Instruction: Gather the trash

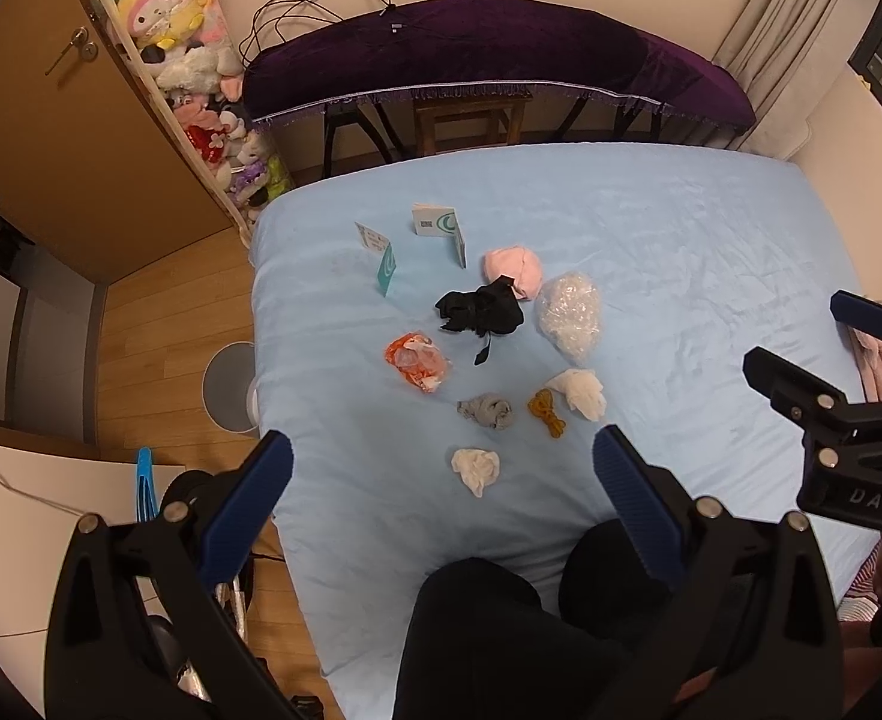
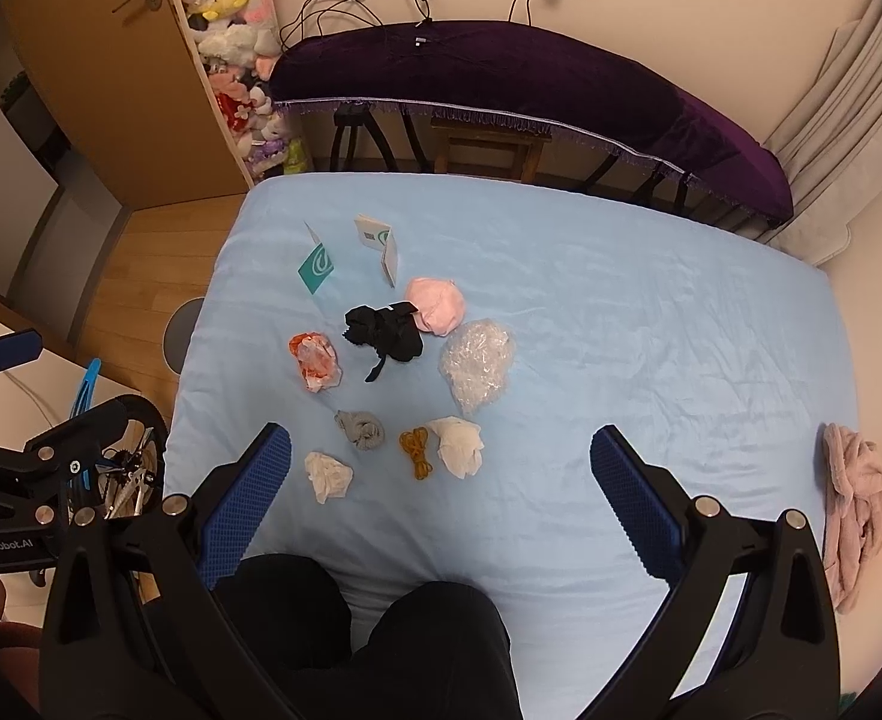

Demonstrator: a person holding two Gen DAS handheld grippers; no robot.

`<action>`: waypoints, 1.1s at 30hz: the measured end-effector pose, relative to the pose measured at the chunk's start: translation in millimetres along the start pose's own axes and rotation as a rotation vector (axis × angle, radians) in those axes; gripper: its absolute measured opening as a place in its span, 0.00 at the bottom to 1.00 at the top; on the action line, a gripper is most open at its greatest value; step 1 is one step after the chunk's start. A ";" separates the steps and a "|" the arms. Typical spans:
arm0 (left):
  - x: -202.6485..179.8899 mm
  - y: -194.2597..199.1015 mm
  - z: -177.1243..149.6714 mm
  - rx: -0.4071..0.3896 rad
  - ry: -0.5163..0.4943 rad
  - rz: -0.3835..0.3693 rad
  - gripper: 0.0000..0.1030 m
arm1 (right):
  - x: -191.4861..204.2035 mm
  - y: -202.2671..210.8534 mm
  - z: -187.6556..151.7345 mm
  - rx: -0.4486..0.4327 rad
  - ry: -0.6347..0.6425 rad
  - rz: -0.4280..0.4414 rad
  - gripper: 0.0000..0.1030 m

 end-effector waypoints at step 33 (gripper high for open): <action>-3.5 -1.0 -2.5 0.004 0.000 0.000 0.96 | -1.7 0.6 -0.6 -0.002 0.000 -0.001 0.94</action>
Point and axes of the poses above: each gripper's, at about its wrist camera, not at the fingertips, and y roughly against the way its jaws point, x to its left, z to its top, the point moved 4 cm from there along -y, roughly the way its jaws point, and after that the axes turned 1 degree about -z, right-handed, at the moved point
